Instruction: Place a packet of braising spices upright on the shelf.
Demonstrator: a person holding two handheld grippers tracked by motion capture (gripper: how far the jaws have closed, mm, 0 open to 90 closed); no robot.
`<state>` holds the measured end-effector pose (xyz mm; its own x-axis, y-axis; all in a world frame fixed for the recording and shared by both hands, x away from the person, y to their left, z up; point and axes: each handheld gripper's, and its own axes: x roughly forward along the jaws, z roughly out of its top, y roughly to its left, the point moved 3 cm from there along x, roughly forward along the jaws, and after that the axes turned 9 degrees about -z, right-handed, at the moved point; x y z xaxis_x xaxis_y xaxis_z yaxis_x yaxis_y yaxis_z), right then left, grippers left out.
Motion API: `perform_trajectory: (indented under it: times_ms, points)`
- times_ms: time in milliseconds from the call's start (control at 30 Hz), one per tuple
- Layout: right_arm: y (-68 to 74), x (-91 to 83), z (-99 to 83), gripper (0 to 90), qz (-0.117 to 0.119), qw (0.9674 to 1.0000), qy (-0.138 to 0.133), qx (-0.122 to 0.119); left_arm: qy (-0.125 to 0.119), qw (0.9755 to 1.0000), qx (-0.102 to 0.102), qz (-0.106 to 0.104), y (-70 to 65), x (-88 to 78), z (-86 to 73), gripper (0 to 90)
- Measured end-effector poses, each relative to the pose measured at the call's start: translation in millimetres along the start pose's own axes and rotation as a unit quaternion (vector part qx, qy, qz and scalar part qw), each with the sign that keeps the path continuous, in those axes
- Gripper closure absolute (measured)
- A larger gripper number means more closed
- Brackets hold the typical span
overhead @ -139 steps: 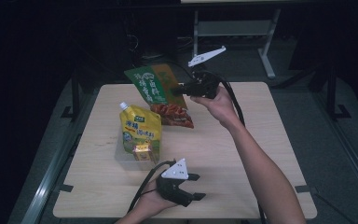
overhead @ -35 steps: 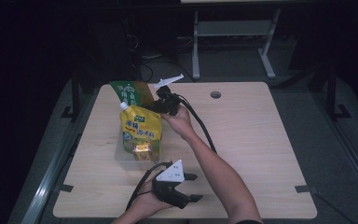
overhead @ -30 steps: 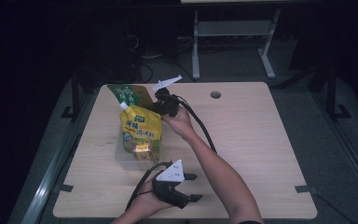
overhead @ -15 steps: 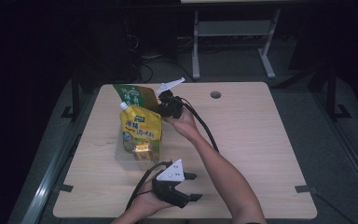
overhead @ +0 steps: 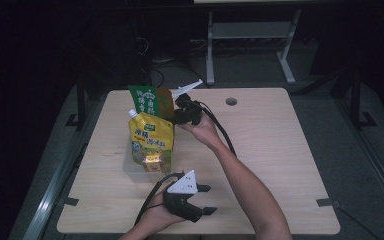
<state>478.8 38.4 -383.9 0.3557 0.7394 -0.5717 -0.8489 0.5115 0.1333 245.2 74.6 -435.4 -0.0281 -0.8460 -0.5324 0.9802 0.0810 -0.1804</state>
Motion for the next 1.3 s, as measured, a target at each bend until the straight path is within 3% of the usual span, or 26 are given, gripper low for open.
perform_trajectory:
  times_ms: [133,267,433,600,867,1300]
  points:
    - [-2.2,-5.5,-1.7,65.6,0.006,1.0,0.007,-0.002,0.0,1.0,0.0,0.002,1.1,-1.4,-0.3,34.3]
    - [-5.3,-14.2,-5.1,64.3,0.011,0.9998,0.007,0.012,0.0,1.0,-0.001,0.004,1.7,-1.9,-0.7,34.3]
    - [-11.1,-26.4,-10.2,62.6,0.003,0.9998,0.006,0.016,0.004,1.0,-0.001,0.004,2.0,-1.2,-1.0,33.9]
    - [-25.0,-51.0,-18.0,58.1,0.026,0.9987,-0.012,0.042,0.001,1.0,-0.004,0.006,2.9,-0.8,-1.7,33.8]
    - [-36.3,-82.3,-30.9,57.0,0.011,0.9985,-0.014,0.052,0.005,1.0,-0.005,0.007,3.3,-0.3,-2.7,33.7]
    - [-35.1,-104.6,-51.0,53.0,0.004,0.9983,0.0,0.059,0.003,0.9999,-0.008,0.008,5.1,-1.7,-2.8,33.1]
